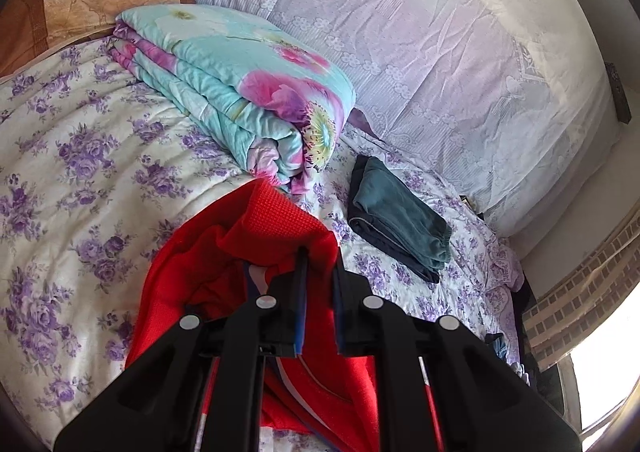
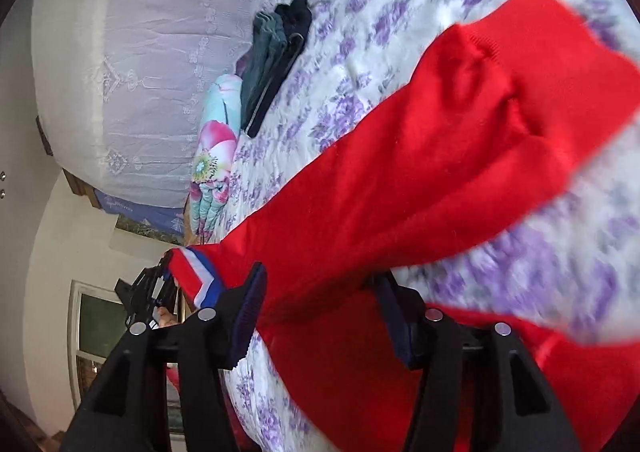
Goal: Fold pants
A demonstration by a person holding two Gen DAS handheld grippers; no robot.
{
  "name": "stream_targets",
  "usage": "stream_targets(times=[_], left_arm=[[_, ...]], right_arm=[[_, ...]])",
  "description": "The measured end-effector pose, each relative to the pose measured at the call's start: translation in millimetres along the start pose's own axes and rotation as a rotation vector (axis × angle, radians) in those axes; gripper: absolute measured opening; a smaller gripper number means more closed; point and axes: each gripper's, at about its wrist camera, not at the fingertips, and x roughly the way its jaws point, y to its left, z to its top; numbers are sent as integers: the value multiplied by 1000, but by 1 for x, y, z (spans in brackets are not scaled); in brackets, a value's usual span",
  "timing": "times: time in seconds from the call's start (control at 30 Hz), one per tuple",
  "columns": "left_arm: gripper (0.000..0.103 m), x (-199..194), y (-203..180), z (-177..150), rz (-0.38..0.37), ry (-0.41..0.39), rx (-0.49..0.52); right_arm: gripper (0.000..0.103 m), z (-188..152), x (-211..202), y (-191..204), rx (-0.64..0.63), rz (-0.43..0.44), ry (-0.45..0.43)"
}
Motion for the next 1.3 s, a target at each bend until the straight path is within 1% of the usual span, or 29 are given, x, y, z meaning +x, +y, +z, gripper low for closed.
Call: stream_targets(times=[0.03,0.07,0.17,0.23,0.3,0.37,0.43,0.47,0.5,0.53,0.57,0.6,0.63,0.67,0.7,0.73,0.77,0.8,0.83,0.87,0.93,0.97,1.0,1.03,1.07,1.13,1.2,1.27,1.3], left_arm=[[10,-2,1,0,0,0,-1],[10,-4,1,1,0,1,0],[10,-2,-3,7,18,11,13],[10,6,-6,15,43,14,18],[10,21,-11,28,62,17,16],[10,39,-13,40,83,15,2],[11,62,-10,50,114,17,-22],[16,82,-5,55,133,42,-25],[23,95,-1,57,145,56,-31],[27,109,9,56,167,68,-54],[42,116,16,52,187,78,-74],[53,121,26,47,199,91,-104],[55,123,39,39,169,104,-138],[55,124,47,36,147,128,-151],[55,123,50,37,141,146,-143],[55,118,51,40,129,145,-131],[57,112,51,44,129,127,-127],[65,102,51,48,140,97,-122],[68,97,50,49,145,86,-117],[69,91,49,50,149,78,-110],[69,82,48,49,146,84,-92],[70,79,49,46,149,90,-82],[70,74,51,41,162,96,-69],[70,69,54,37,172,96,-64],[70,65,56,32,179,99,-60],[71,52,66,22,181,105,-66],[77,41,79,13,171,107,-98],[78,33,95,4,151,124,-154],[78,31,104,1,134,143,-181]], right_arm=[[31,3,7,0,2,-1,0],[10,5,11,1,-13,-1,-3],[8,18,11,20,-104,-5,-57],[8,38,8,36,-149,7,-98],[7,66,8,51,-187,5,-145],[7,102,15,65,-220,-14,-196],[7,145,30,67,-199,-45,-250],[9,162,40,65,-194,-62,-261],[14,179,51,62,-198,-89,-258],[17,194,62,57,-203,-110,-247],[21,202,72,49,-185,-131,-234],[26,199,76,41,-156,-115,-231],[30,192,78,35,-139,-85,-237],[41,184,80,33,-136,-78,-235],[44,179,81,35,-157,-89,-218],[44,176,81,42,-201,-101,-212],[45,173,80,50,-252,-119,-232],[50,169,80,55,-294,-140,-245],[54,167,84,61,-341,-166,-239],[59,166,90,63,-369,-181,-213],[59,168,103,56,-357,-221,-157],[59,173,107,48,-335,-228,-152],[51,179,105,42,-311,-220,-181],[47,187,97,37,-285,-207,-231],[45,195,88,34,-254,-178,-257],[46,210,70,32,-213,-95,-305],[49,218,58,32,-211,-57,-330],[57,225,55,27,-182,43,-276],[57,226,50,26,-157,76,-270]])
